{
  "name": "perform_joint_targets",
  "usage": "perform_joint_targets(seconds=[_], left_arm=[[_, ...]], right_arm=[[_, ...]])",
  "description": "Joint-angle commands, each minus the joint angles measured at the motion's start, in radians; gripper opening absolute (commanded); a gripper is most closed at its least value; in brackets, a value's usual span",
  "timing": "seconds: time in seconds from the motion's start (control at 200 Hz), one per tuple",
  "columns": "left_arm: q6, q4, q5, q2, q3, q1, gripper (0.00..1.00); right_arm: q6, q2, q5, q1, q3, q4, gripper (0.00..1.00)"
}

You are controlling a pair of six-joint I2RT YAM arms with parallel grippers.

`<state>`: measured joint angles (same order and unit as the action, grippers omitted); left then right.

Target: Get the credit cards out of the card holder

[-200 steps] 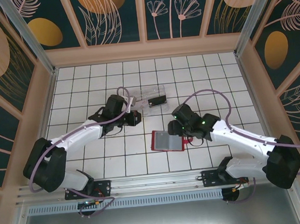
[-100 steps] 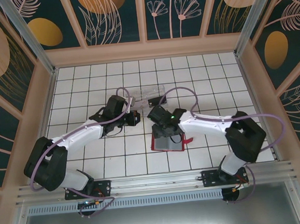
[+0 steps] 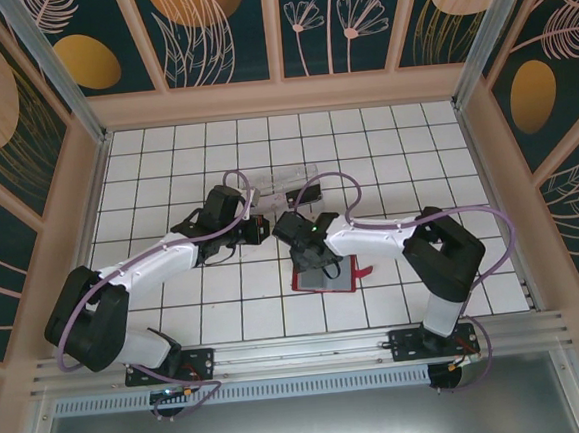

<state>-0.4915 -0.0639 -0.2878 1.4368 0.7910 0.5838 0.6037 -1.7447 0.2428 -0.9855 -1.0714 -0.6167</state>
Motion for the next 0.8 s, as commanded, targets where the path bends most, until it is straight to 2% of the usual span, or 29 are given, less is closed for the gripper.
perform_joint_targets(seconds=[0.0,0.445,0.796], left_arm=[[0.001,-0.007,-0.014,-0.013,-0.006,0.001,0.04],[-0.024,0.008,-0.081,0.089,0.012,0.068,0.01],[-0.079,0.060,-0.115,0.148,0.018,0.122,0.00]], right_arm=[[0.001,-0.003,0.030,-0.008,0.032,-0.013,0.70],[0.041,0.141,0.051,0.024,0.158,-0.054,0.70],[0.043,0.258,0.021,0.110,0.273,-0.035,0.70]])
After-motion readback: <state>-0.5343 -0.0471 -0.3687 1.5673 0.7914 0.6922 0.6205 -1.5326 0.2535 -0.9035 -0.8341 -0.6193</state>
